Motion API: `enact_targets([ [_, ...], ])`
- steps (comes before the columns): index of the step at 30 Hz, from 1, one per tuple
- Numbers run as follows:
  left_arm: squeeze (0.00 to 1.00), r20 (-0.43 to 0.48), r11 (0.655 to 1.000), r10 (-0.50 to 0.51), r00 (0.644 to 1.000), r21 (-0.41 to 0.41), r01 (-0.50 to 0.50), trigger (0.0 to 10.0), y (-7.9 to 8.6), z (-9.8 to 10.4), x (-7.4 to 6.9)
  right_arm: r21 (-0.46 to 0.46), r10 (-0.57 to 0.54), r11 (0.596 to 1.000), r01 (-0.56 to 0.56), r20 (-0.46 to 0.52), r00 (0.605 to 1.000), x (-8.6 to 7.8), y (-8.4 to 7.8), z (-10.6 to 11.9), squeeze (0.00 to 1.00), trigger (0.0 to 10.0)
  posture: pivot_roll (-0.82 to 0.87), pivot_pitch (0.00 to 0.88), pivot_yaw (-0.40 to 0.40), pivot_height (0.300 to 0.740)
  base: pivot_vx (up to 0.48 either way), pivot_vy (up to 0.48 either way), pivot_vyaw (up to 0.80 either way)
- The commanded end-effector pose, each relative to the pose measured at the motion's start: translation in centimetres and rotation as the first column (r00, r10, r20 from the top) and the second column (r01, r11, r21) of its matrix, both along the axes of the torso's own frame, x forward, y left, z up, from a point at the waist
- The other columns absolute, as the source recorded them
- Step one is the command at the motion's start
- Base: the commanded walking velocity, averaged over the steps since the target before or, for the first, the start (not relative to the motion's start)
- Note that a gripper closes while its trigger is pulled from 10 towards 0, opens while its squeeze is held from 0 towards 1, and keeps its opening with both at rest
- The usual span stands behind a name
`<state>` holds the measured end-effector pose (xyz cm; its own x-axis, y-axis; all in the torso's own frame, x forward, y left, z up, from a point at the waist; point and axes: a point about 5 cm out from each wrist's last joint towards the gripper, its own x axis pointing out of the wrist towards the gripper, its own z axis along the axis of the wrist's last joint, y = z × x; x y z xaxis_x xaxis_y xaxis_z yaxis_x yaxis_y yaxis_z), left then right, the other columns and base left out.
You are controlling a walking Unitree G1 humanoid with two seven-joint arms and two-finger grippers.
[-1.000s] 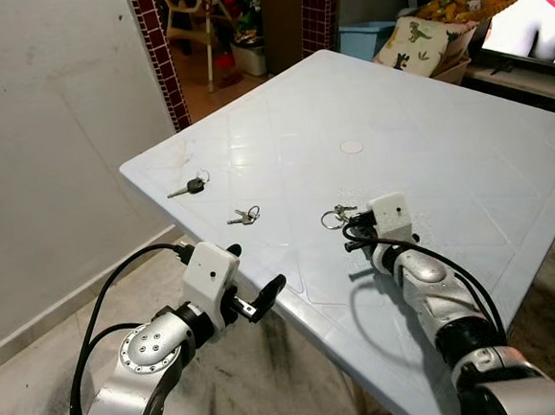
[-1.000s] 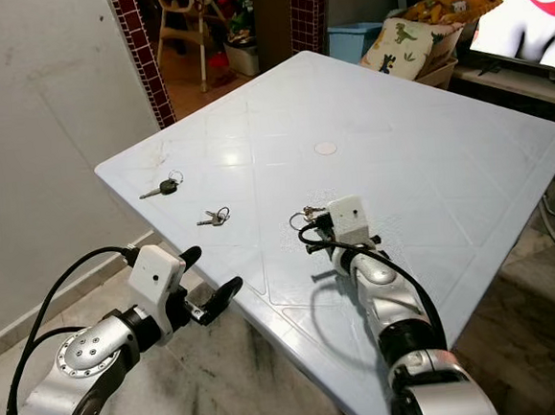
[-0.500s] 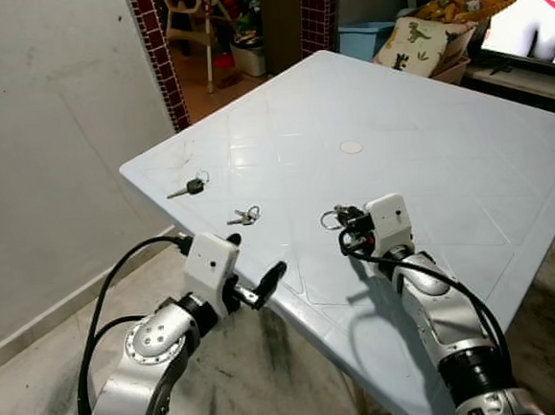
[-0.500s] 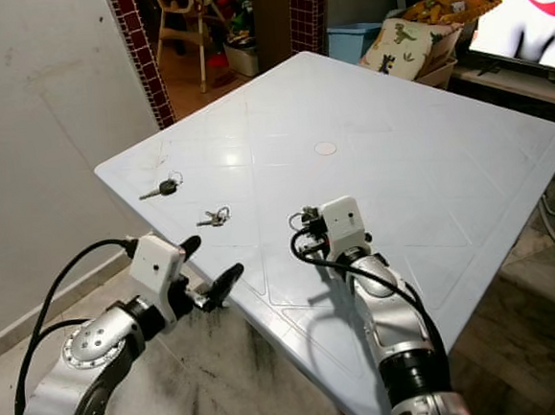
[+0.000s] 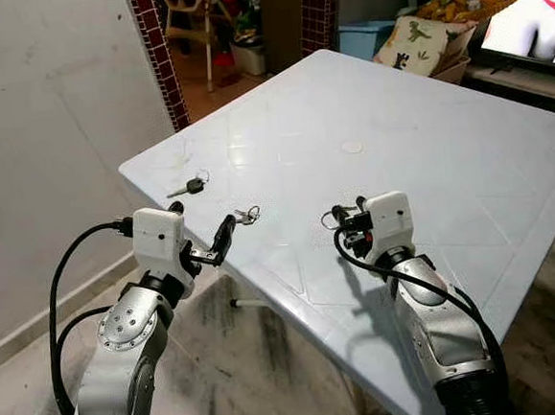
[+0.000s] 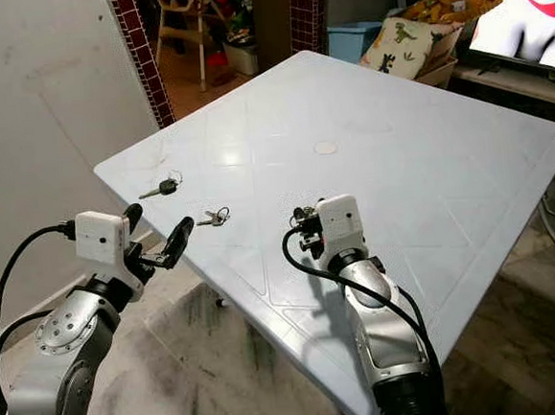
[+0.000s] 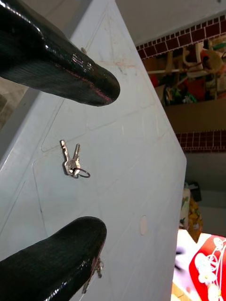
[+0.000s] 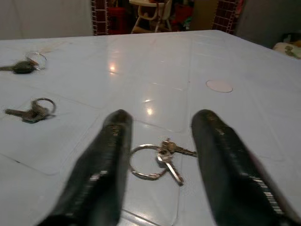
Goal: Hang keys on a hook
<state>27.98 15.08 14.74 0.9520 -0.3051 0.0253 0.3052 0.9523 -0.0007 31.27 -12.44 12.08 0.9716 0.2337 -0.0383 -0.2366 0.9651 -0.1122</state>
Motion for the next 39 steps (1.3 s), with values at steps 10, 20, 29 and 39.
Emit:
enact_targets([
  [10,0.00,0.013,0.998,0.054,0.998,-0.041,-0.054,10.0,0.6,0.2,0.8,-0.002,-0.039,0.999,0.039,0.033,0.999,0.3,0.2,1.7,1.00,10.0,0.02,0.000,0.010,0.740,0.000,0.000,0.00],
  [20,0.00,-0.040,0.999,0.009,0.999,-0.051,-0.012,10.0,-0.2,-0.9,0.2,-0.006,0.044,0.999,-0.044,-0.028,0.999,2.3,1.8,2.0,1.00,10.0,0.03,0.000,-0.009,0.740,0.000,0.000,0.00],
  [29,0.00,-0.081,0.999,-0.040,0.996,-0.037,0.037,10.0,-0.6,-1.5,-0.6,-0.065,-0.012,0.998,0.006,-0.091,0.996,4.9,1.6,1.4,1.00,10.0,0.08,0.000,-0.013,0.740,0.000,0.000,0.00],
  [39,0.00,-0.140,0.994,-0.105,0.985,-0.018,0.104,10.0,-0.9,-1.9,-3.3,-0.087,-0.118,0.991,0.106,-0.151,0.981,7.3,1.0,1.0,0.00,10.0,0.20,0.026,-0.027,0.740,0.000,0.000,0.00],
])
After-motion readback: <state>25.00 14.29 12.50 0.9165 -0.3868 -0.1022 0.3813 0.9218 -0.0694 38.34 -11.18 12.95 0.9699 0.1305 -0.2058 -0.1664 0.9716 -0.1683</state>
